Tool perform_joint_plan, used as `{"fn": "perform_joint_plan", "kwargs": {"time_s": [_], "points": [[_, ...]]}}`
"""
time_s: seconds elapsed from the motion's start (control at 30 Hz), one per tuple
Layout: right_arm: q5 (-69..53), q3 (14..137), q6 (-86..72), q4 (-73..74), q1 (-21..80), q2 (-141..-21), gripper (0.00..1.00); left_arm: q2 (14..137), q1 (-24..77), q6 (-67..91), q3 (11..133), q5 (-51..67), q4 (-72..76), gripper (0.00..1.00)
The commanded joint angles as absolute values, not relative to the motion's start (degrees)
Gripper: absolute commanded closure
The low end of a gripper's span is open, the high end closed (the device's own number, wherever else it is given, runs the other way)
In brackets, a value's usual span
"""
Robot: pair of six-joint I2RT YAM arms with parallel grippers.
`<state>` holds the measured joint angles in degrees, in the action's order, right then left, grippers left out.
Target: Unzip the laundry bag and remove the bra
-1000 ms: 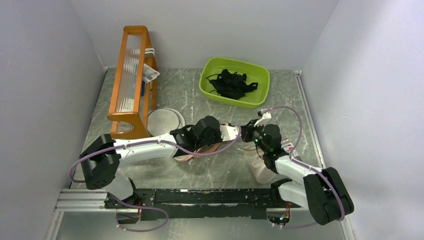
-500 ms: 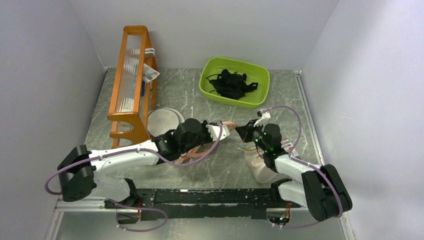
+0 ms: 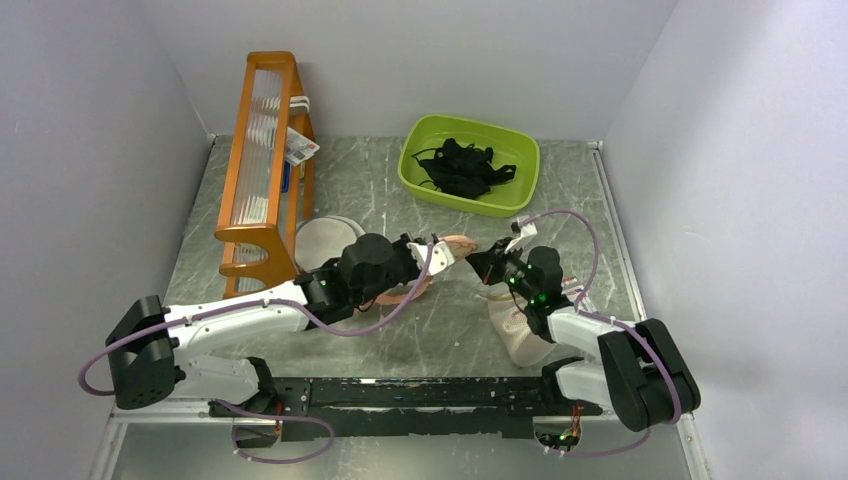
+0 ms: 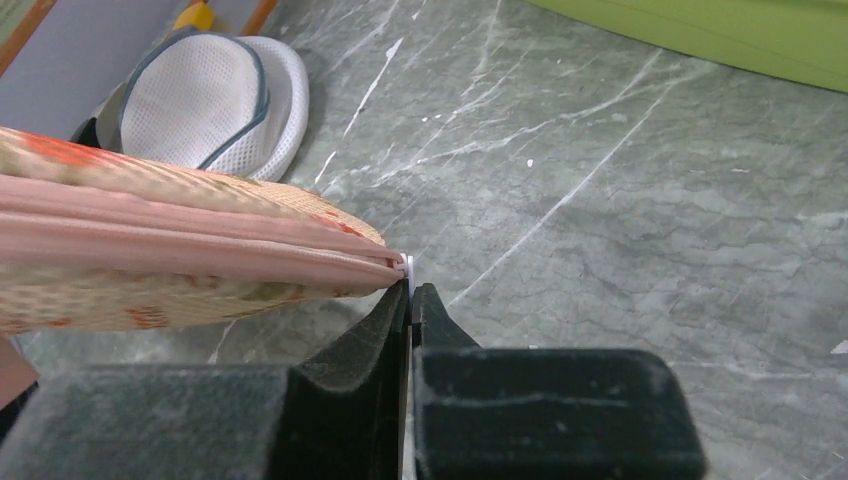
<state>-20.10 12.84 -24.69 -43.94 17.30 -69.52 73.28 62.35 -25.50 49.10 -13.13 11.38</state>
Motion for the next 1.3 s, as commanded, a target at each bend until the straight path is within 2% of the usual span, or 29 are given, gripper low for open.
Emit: {"fn": "perform_joint_plan", "kwargs": {"time_s": [0.0,0.5,0.67,0.8,0.93,1.0,1.03,1.13,1.27], "points": [[-21.5,12.5,-24.6,-45.6,16.8,-71.2,1.0,69.4,62.1,-23.6,52.6,-7.6,19.1,0.93],[-24.6,12.0,-24.8,-49.1,17.5,-71.6,1.0,68.0,61.2,-21.1,53.3,-1.9,18.7,0.93],[-19.0,12.1,-23.4,-44.3,17.5,-67.9,1.0,69.3,61.2,-25.3,53.9,-5.5,14.3,0.93],[-11.6,11.2,-22.3,-38.8,17.5,-61.2,0.78,72.3,61.3,-31.5,53.7,-14.4,10.4,0.93],[-2.9,10.6,-22.3,-33.7,17.5,-55.6,0.6,76.0,61.3,-36.3,54.5,-21.8,7.9,0.93],[-0.7,10.1,-22.2,-32.6,17.5,-53.3,0.43,77.5,61.6,-37.9,55.2,-23.5,6.8,0.93],[0.3,10.0,-22.1,-32.0,17.5,-52.3,0.39,78.0,61.8,-38.4,55.4,-24.2,6.5,0.93],[3.3,9.8,-22.2,-30.0,17.5,-49.9,0.34,79.9,63.2,-39.6,55.8,-25.8,5.6,0.93],[6.2,9.1,-22.8,-28.8,17.6,-47.5,0.33,85.5,66.1,-38.1,58.4,-27.7,3.0,0.93]]}}
